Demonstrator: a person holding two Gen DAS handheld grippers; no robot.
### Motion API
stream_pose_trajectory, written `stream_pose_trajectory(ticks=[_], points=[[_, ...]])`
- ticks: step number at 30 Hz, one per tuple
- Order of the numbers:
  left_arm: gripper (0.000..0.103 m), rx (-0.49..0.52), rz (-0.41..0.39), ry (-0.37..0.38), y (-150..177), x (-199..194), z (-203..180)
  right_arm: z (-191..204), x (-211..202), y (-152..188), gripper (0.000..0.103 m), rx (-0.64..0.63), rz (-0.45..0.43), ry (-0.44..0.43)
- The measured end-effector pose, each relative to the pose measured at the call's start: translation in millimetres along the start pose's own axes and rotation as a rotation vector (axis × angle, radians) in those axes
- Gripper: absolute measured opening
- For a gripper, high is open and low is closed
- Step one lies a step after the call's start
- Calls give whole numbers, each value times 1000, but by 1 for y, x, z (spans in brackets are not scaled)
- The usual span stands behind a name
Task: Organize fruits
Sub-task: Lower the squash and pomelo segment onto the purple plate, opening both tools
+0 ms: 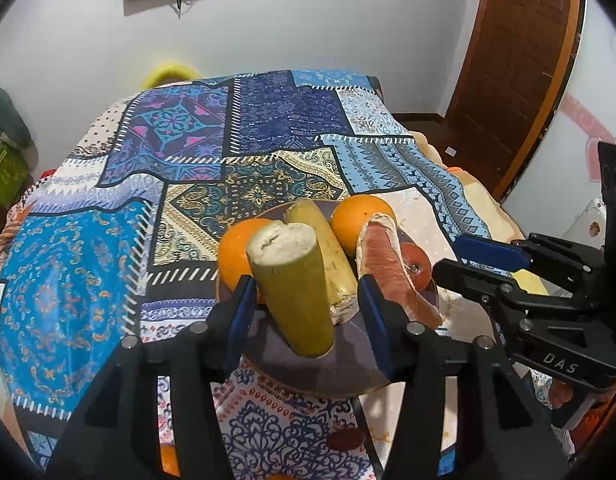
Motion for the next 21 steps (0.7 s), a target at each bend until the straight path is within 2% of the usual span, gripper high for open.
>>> stream_pose_trajectory(ticks=[6, 10, 14, 21], points=[[58, -17, -23, -11, 9, -26, 7, 8, -11, 5, 32, -9, -1, 5], [58, -13, -19, -37, 16, -36, 11, 15, -21, 10, 33, -12, -8, 4], [58, -27, -28, -50, 26, -50, 18, 21, -29, 15, 39, -24, -13, 19], [58, -71, -42, -91, 51, -79, 42, 34, -42, 20, 39, -40, -15, 25]])
Point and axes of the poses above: each gripper's, at about its wrist camera, not at the fingertips, and x roughly the way its jaws point, z to its left, y to its underside, the point moved 3 cm from there along x, roughly the way its jaws point, and after that the axes turned 5 degrees about z, right-handed, at the moved point
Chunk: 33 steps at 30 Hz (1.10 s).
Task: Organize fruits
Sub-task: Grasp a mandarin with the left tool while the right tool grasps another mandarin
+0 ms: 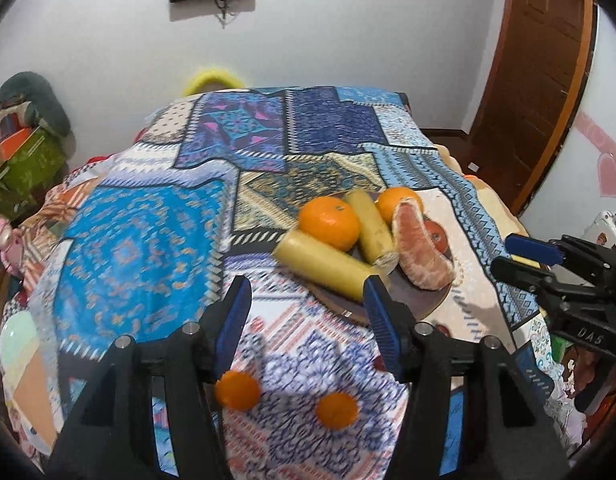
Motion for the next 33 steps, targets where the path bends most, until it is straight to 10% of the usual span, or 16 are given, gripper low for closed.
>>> stream_pose_trajectory(ticks=[18, 33], points=[[59, -40, 132, -27, 78, 16, 54, 69, 20, 25, 49, -55, 74, -36], [38, -36, 166, 49, 82, 56, 59, 110, 67, 42, 49, -89, 181, -62]])
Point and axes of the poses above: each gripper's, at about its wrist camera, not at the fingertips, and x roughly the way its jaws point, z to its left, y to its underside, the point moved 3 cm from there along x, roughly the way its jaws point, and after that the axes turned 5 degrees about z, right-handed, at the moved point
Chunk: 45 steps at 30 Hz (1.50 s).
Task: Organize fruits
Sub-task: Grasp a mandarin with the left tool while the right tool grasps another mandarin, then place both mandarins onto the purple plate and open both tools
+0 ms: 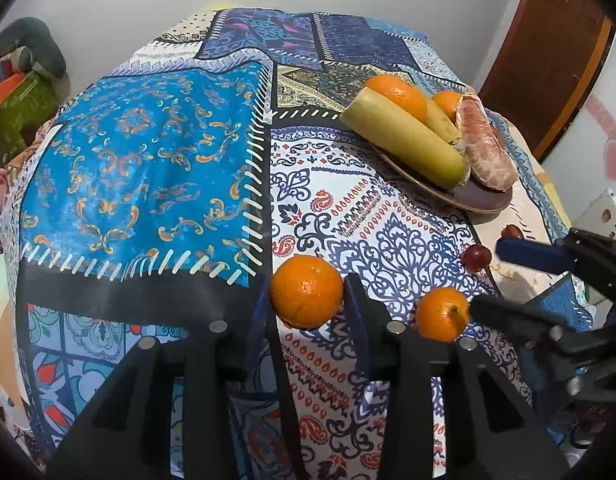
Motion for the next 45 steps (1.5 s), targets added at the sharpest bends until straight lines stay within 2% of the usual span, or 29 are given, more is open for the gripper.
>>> stream_pose_trajectory(ticks=[10, 12, 15, 23, 34, 45], points=[[37, -4, -46, 33, 8, -19, 2, 13, 23, 3, 49, -27, 65, -30], [37, -4, -55, 38, 8, -24, 1, 15, 26, 3, 39, -33, 75, -35], [37, -1, -66, 32, 9, -31, -2, 18, 28, 3, 32, -41, 82, -59], [37, -11, -86, 30, 3, -44, -11, 15, 15, 1, 32, -49, 48, -48], [37, 23, -128, 23, -17, -61, -50, -38, -31, -6, 32, 29, -66, -11], [37, 65, -101, 47, -43, -37, -90, -87, -45, -9, 32, 91, -120, 18]])
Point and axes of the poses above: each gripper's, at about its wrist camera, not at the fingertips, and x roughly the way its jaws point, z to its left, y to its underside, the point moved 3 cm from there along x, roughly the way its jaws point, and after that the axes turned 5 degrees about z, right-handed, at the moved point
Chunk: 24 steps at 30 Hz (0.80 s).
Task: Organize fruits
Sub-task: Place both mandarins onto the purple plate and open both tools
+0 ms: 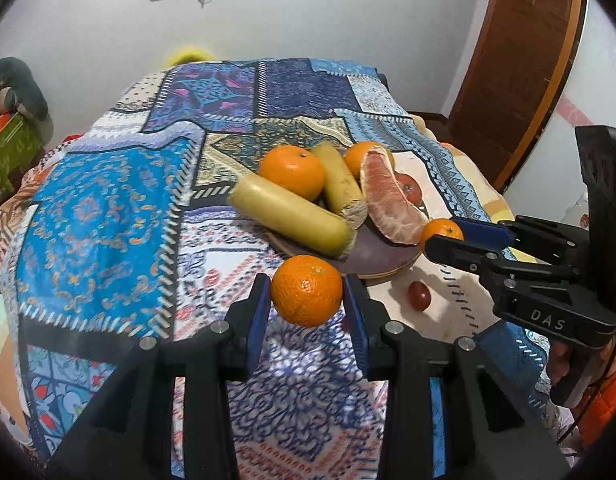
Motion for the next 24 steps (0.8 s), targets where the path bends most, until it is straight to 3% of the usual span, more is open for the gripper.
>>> stream_pose_trajectory(ticks=[12, 24], points=[[37, 15, 59, 26, -18, 47, -12, -17, 28, 0, 32, 8, 29, -17], [37, 1, 76, 33, -23, 65, -10, -17, 39, -1, 33, -2, 43, -37]])
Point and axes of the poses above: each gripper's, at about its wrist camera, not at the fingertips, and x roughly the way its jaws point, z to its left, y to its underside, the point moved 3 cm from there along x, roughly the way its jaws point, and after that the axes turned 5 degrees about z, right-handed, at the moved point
